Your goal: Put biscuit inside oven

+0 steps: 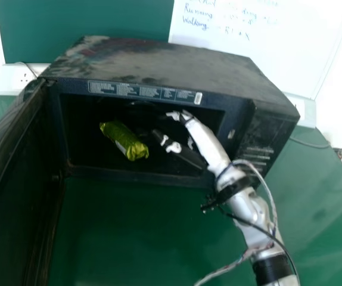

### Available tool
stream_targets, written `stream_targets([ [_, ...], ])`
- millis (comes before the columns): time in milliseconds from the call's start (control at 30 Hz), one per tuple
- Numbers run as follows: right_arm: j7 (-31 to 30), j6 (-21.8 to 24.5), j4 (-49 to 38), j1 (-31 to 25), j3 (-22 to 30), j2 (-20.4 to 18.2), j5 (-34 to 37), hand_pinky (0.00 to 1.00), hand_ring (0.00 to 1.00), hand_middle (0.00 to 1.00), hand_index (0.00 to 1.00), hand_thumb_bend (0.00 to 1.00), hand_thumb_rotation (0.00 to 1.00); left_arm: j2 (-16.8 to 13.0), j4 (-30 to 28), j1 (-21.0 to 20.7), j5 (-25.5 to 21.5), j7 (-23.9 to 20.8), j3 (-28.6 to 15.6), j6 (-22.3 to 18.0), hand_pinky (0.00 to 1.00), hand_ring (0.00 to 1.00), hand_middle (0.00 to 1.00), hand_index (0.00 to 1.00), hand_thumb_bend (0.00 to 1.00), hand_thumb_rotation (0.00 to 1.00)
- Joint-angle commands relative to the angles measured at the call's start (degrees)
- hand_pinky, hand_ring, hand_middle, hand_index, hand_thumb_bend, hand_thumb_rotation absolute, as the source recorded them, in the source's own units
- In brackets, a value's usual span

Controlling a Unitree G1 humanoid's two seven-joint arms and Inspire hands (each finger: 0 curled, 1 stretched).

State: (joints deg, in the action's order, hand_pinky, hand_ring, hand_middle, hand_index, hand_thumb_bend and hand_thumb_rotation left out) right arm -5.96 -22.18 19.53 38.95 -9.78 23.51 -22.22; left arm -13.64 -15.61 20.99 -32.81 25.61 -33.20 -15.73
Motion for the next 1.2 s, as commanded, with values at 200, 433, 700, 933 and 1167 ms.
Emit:
stream_targets([
  [200, -4.72, -3.06, -14.72, -12.46, 5.21, 4.65, 6.14, 0.00, 1.00, 0.90, 0.82, 0.82, 0.50, -0.38, -0.35, 0.28, -0.16, -0.25, -0.35, -0.15, 0.67, 0.76, 0.80, 0.78, 0.83, 0.83],
  [433, -7.47, -4.18, -25.49, -22.43, 7.55, 5.63, 9.30, 0.00, 1.00, 0.91, 0.82, 0.82, 0.50, -1.03, 0.52, -0.01, -0.39, 0.52, -0.52, -0.11, 0.67, 0.78, 0.83, 0.79, 0.88, 0.85],
  [700, -9.17, -8.38, -28.23, -29.19, 9.53, 5.69, 14.50, 0.00, 1.00, 0.91, 0.83, 0.82, 0.50, -0.89, 1.40, -0.73, -0.10, 0.51, -0.78, -0.85, 0.71, 0.81, 0.83, 0.82, 0.87, 0.84],
  [933, -12.73, -8.74, -29.95, -33.35, 11.65, 6.72, 19.35, 0.00, 1.00, 0.91, 0.81, 0.84, 0.49, -1.08, 2.00, -1.29, -0.37, 0.78, -0.82, -0.57, 0.69, 0.80, 0.84, 0.82, 0.88, 0.85],
  [1167, -19.55, -3.66, -34.61, -37.36, 14.94, 9.71, 29.77, 0.00, 1.00, 0.91, 0.83, 0.82, 0.50, -1.37, 2.67, -1.90, -0.41, 1.22, -0.92, -0.86, 0.66, 0.80, 0.85, 0.82, 0.92, 0.91],
])
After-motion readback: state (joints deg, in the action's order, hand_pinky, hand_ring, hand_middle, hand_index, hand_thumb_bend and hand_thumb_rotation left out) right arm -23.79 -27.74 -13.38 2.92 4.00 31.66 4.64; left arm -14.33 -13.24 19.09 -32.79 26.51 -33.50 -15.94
